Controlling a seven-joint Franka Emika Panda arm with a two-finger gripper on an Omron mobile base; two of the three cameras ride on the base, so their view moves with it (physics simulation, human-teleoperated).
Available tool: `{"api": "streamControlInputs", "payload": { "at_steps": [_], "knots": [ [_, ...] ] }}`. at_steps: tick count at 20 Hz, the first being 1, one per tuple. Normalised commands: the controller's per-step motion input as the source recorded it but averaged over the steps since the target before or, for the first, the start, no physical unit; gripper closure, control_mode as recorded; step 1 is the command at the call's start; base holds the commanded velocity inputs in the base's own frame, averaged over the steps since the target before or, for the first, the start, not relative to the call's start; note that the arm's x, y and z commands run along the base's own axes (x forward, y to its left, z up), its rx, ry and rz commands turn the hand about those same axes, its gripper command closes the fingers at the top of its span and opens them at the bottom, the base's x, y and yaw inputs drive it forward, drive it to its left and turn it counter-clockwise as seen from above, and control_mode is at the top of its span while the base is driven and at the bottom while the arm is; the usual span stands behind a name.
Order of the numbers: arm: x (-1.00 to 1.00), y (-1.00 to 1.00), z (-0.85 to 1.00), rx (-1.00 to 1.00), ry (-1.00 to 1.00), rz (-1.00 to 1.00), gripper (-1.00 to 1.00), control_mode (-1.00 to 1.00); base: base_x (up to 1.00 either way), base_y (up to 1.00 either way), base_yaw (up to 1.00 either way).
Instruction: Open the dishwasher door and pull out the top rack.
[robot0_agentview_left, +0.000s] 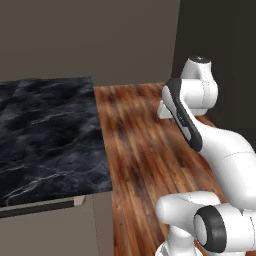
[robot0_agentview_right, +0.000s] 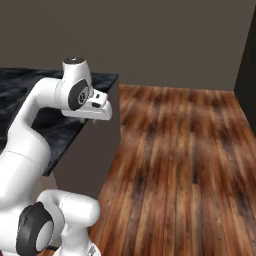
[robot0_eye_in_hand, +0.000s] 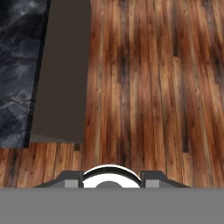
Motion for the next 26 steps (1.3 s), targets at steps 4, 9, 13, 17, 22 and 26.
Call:
{"api": "streamControlInputs", "payload": {
  "at_steps": [4,9,13,17,22,26],
  "knots": [
    [0.00,0.02,0.00,0.00,0.00,0.00,-1.00,1.00,-0.04,0.01,0.02],
    [0.00,0.00,0.00,0.00,0.00,0.00,-1.00,1.00,0.00,0.02,0.39],
    [0.00,0.00,0.00,0.00,0.00,0.00,-1.00,1.00,0.00,0.00,0.51],
    [0.00,0.00,0.00,0.00,0.00,0.00,-1.00,1.00,0.00,0.00,0.52],
    [0.00,0.00,0.00,0.00,0.00,0.00,-1.00,1.00,0.00,-0.01,0.51],
    [0.00,0.00,0.00,0.00,0.00,0.00,-1.00,1.00,0.00,-0.09,0.46]
  ]
}}
